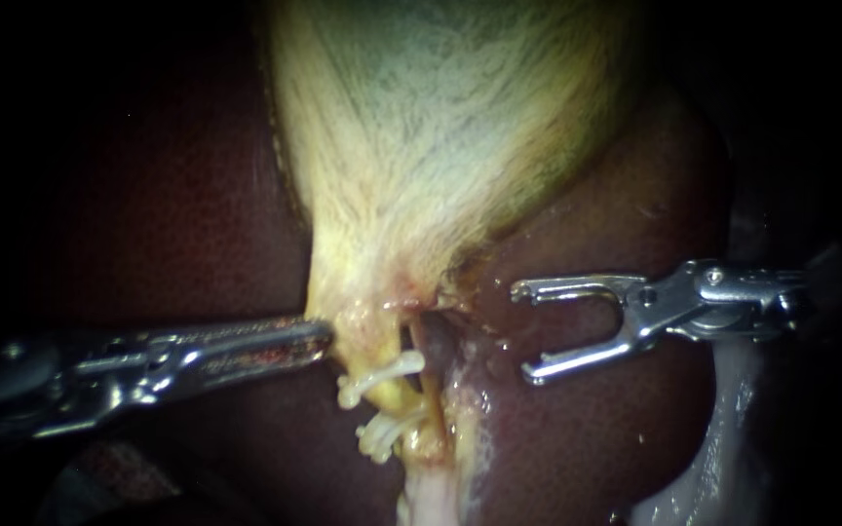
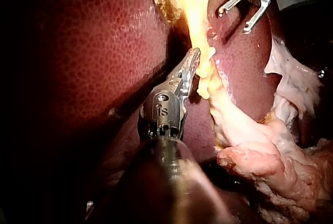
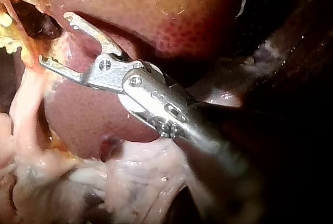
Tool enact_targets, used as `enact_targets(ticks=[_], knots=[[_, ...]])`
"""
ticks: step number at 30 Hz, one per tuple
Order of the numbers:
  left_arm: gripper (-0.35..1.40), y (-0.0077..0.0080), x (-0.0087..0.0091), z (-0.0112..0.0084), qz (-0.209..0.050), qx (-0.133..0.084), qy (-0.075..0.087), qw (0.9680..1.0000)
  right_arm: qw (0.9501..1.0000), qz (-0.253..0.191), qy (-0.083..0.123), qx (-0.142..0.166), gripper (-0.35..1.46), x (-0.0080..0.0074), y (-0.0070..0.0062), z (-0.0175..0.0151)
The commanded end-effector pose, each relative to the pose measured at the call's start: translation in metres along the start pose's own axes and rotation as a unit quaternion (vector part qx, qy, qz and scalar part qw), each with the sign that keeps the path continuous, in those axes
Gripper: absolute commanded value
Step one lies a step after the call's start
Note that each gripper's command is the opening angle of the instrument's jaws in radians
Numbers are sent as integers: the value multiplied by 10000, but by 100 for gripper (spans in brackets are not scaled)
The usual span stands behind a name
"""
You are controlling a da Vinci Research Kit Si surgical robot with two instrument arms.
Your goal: Going back third clip left tube
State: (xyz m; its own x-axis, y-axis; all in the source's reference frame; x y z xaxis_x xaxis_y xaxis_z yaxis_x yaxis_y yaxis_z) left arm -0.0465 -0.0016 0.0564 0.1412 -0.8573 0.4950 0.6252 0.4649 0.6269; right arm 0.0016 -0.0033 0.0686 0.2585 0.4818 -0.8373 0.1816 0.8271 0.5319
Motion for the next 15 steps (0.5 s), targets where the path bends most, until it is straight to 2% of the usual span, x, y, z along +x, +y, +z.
enact_targets(ticks=[1,6,11,15], knots=[[-23,1,2,3,4,0,-4,10000,10000,-6,-1,1,60,1,-1,0],[-23,4,11,24,23,-6,-33,10000,10000,-70,-1,0,60,2,-2,1],[-23,5,21,46,52,4,53,10000,10000,-71,-1,-1,60,1,-3,1],[-23,4,23,56,59,0,79,10000,10000,-72,0,1,60,2,-4,1]])
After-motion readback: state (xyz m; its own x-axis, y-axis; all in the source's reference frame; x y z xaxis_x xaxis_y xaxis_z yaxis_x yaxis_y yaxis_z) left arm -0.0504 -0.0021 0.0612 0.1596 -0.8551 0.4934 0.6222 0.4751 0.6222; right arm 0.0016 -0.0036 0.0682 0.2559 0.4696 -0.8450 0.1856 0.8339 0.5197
